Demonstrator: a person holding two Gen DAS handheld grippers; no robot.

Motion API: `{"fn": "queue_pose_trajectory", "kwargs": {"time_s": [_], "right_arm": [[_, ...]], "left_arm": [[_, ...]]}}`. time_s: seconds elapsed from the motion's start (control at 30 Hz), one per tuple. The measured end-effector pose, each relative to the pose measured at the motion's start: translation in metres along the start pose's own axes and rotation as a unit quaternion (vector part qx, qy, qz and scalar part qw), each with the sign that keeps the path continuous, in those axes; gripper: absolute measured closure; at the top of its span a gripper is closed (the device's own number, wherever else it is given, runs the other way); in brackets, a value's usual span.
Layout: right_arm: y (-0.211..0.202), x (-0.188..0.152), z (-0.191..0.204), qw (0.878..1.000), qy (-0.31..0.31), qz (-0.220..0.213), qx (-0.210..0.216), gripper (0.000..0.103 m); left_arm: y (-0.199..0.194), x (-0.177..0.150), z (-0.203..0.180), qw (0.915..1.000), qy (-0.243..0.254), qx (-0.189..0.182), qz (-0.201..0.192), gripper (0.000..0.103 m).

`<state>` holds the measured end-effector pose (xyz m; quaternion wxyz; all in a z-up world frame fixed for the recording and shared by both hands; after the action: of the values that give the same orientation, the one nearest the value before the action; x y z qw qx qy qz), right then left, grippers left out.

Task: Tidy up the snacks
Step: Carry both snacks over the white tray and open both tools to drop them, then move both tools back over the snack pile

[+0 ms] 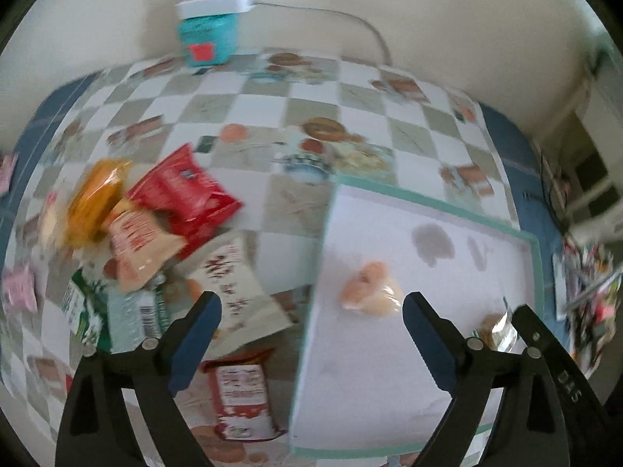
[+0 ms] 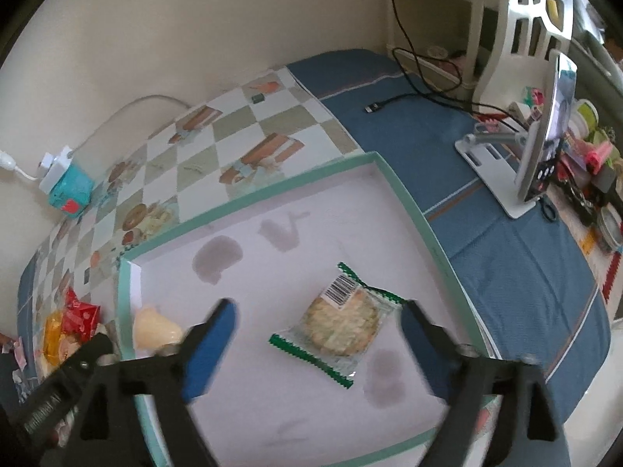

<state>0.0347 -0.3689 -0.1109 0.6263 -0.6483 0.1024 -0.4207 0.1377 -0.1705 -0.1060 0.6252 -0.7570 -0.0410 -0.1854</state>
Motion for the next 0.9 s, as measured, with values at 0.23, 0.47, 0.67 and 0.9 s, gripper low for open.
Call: {"fn": "queue_pose_trajectory", "kwargs": {"time_s": [0.23,0.47,0.67,0.9], "right_arm": [[-0.009,-0.001,0.016,1.0,-0.023,-0.011,0.009,0.0],[-0.017,-0.006,0.031,0.999,-0.047,-0.02,0.006,0.0],[-0.02,-0.015,0.046,0.998,-0.063,-0.017,0.018,0.0],[-0.032,-0.021,0.064,0.997,-0.054,-0.031,0.05,0.0]], "left_arm": [[-0.015,0.0,0.043,0.9984,-0.054,-0.002,-0.014,0.008],[-0.028,-0.003,0.071,0.9956,-0.09,-0.014,-0.021,0.007],[-0.037,-0.005,0.1,0.9903,-0.135,-0.026,-0.019,0.007],[-0.046,-0.006,0.142,0.9886,-0.146,0.032,-0.023,0.007]]}}
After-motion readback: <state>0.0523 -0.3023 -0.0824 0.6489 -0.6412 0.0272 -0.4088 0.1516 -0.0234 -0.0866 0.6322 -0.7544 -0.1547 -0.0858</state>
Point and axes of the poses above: each gripper's, at about its wrist camera, not at the fingertips, and y roughly the way its jaws point, z to its left, x to its top, the point moved 7 cm from there along y, roughly the way its jaws point, and after that the axes turned 2 degrees about z, right-handed, at the moved point
